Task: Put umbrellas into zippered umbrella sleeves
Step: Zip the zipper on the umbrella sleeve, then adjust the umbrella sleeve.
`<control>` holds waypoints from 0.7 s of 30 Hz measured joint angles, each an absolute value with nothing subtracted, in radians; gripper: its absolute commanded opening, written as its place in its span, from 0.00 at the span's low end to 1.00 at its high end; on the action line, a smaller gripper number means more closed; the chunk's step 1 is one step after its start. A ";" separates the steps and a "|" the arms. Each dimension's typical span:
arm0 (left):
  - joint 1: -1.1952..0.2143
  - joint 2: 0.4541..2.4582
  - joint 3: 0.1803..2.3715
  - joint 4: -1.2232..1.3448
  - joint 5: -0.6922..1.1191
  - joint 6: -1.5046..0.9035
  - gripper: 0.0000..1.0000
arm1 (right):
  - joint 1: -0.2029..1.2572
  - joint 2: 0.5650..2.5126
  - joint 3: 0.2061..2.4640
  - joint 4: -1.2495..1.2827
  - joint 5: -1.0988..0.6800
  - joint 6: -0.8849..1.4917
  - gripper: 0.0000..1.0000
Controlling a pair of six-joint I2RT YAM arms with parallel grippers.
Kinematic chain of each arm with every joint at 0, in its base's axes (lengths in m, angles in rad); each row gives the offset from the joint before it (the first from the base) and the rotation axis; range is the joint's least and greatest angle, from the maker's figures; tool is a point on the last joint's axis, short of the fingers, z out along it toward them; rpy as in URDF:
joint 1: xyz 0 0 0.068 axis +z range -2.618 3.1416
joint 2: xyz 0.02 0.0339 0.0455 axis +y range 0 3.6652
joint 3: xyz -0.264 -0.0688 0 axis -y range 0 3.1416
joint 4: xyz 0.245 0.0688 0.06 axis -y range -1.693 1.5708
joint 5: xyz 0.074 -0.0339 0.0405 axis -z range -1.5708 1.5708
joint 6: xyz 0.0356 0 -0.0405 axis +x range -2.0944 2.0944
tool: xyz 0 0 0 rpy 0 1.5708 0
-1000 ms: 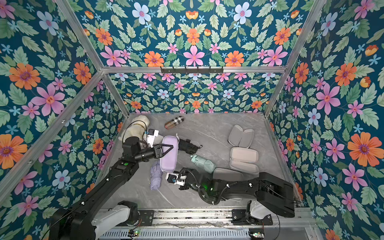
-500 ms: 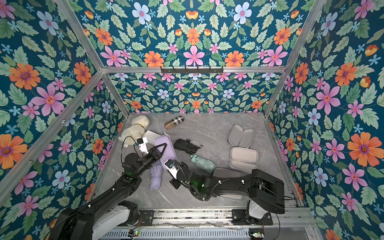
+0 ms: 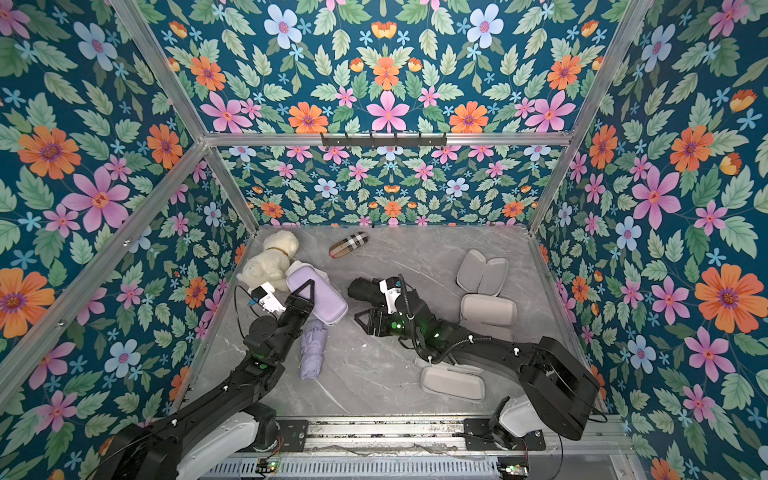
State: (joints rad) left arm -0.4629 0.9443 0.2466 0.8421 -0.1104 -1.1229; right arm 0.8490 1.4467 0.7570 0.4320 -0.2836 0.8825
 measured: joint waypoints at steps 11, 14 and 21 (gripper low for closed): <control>-0.581 1.032 0.286 0.938 -0.208 -1.122 0.21 | 0.850 1.540 0.738 0.765 -0.400 1.166 0.75; -0.608 1.061 0.298 0.969 -0.219 -1.122 0.25 | 0.854 1.592 0.744 0.845 -0.374 1.224 0.72; -0.626 1.059 0.295 0.983 -0.219 -1.115 0.73 | 0.846 1.637 0.791 0.890 -0.312 1.271 0.40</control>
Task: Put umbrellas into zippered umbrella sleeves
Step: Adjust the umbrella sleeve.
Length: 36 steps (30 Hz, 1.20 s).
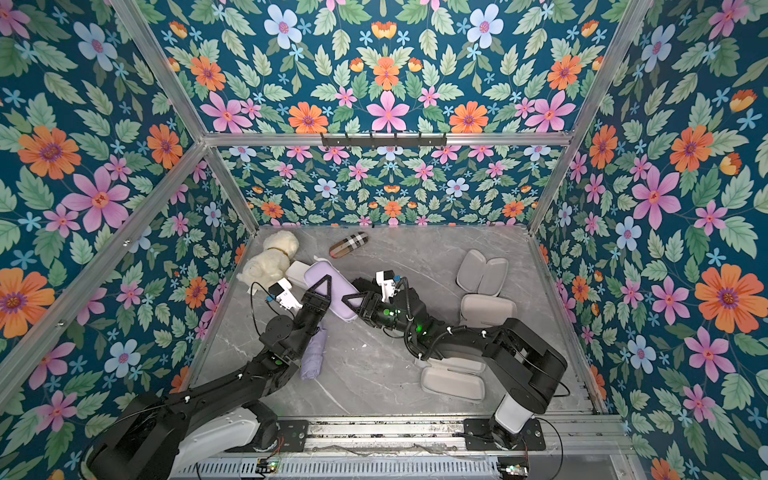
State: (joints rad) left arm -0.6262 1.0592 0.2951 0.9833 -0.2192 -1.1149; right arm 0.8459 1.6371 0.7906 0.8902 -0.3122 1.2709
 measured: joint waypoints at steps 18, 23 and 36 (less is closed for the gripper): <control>-0.258 0.993 0.589 0.284 0.698 -0.844 0.96 | 0.561 1.459 0.868 0.530 -0.902 0.994 0.23; -0.242 1.031 0.604 0.230 0.829 -0.814 0.88 | 0.556 1.430 0.876 0.397 -0.987 0.927 0.23; -0.239 1.008 0.571 0.448 0.968 -0.936 0.05 | 0.521 1.396 0.836 0.367 -1.031 0.887 0.70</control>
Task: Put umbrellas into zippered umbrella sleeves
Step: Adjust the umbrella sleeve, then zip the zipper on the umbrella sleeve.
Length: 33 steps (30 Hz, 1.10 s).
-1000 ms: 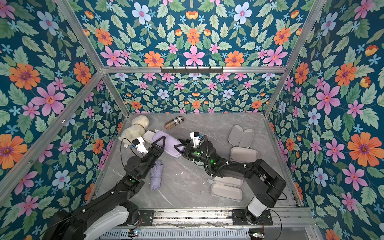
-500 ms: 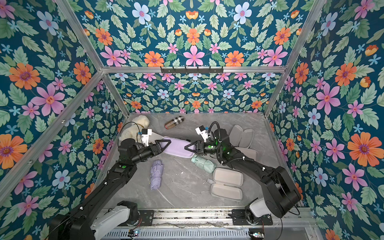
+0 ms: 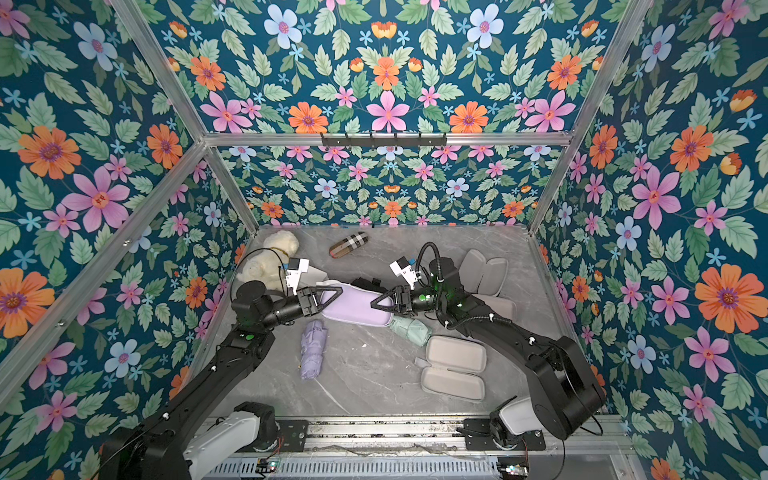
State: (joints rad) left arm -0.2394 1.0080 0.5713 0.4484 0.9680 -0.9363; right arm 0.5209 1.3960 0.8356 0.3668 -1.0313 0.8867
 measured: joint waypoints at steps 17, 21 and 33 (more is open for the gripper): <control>-0.229 0.966 0.606 0.328 0.770 -0.792 0.04 | 0.796 1.109 0.496 0.346 -0.142 0.184 0.37; -0.232 0.957 0.608 0.328 0.781 -0.799 0.04 | 0.824 1.153 0.508 0.389 -0.044 0.034 0.36; -0.238 0.938 0.609 0.304 0.794 -0.798 0.05 | 0.890 1.322 0.594 0.518 0.057 -0.187 0.31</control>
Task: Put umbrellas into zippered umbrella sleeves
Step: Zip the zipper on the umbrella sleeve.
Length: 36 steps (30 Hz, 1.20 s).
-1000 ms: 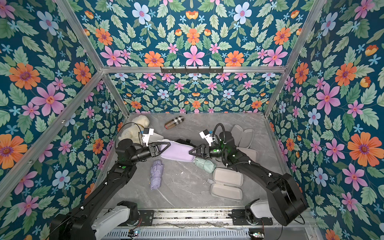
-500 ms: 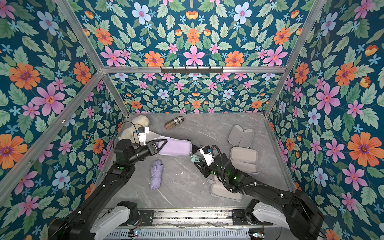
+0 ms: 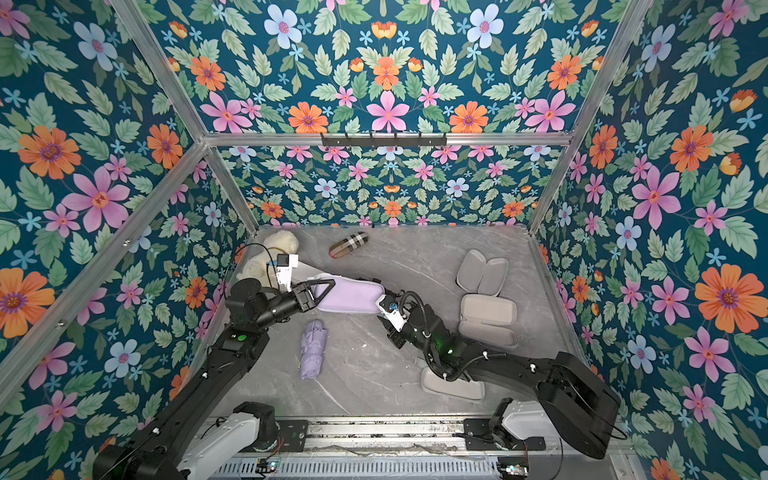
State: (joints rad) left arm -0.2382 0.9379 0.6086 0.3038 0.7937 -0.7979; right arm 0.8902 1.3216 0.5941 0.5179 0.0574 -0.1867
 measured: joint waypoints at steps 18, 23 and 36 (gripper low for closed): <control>-0.237 0.946 0.591 0.316 0.800 -0.785 0.04 | 0.964 1.367 0.638 0.495 0.231 -0.415 0.04; -0.237 0.922 0.600 0.259 0.794 -0.757 0.00 | 1.023 1.380 0.639 0.465 0.314 -0.460 0.00; -0.241 0.889 0.507 0.286 0.701 -0.816 0.00 | 1.068 1.379 0.626 0.459 0.204 -0.185 0.00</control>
State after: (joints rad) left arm -0.2409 0.8886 0.5068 0.2863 0.7010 -0.8162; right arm 1.0679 1.3792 0.6258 0.4595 0.2035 -0.1848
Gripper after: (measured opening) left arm 0.303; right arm 0.050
